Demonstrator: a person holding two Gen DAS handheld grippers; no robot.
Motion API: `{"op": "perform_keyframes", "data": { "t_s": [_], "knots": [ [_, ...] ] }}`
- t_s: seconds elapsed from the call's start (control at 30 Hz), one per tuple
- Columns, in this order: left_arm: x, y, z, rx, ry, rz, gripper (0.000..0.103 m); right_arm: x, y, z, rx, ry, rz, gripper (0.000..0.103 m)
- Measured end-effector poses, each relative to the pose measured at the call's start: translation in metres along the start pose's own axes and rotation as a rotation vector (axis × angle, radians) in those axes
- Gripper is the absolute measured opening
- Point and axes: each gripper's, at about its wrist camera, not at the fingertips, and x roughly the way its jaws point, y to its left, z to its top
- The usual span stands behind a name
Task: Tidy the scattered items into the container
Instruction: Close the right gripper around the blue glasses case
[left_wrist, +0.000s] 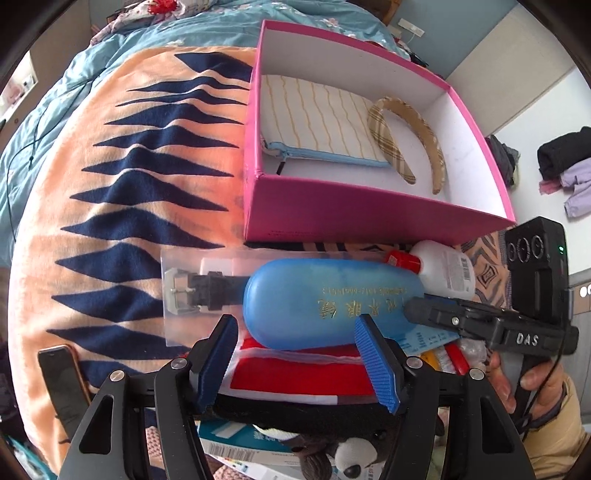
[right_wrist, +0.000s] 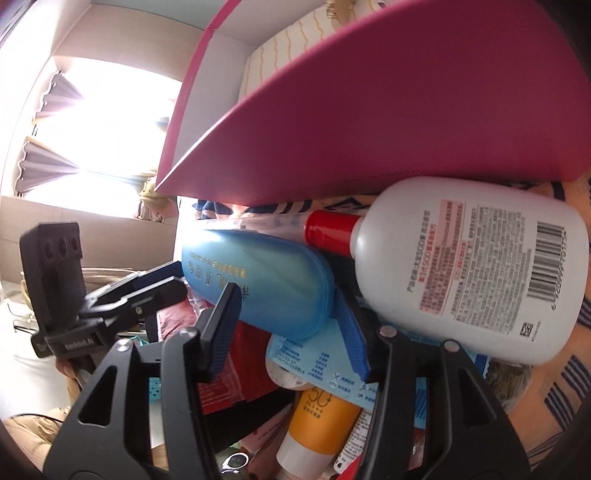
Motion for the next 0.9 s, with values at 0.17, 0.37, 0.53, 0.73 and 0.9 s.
{"op": "perform_keyframes", "data": {
  "t_s": [0.17,0.37,0.53,0.73,0.9],
  "knots": [
    [0.006,-0.004,0.007,0.037,0.018,0.014,0.067,0.009,0.007,-0.001,-0.016,-0.018,-0.006,0.055],
    [0.008,-0.002,0.009,0.031,0.028,0.006,0.067,0.004,0.017,-0.006,-0.047,-0.036,-0.035,0.054],
    [0.003,0.000,0.007,0.013,0.025,-0.021,0.064,-0.007,0.023,-0.012,-0.070,-0.056,-0.056,0.054],
    [-0.002,0.001,0.003,-0.011,0.021,-0.060,0.060,-0.020,0.025,-0.013,-0.100,-0.080,-0.078,0.054],
    [-0.005,-0.004,-0.001,-0.019,0.014,-0.089,0.058,-0.027,0.025,-0.016,-0.102,-0.098,-0.088,0.054]
  ]
}}
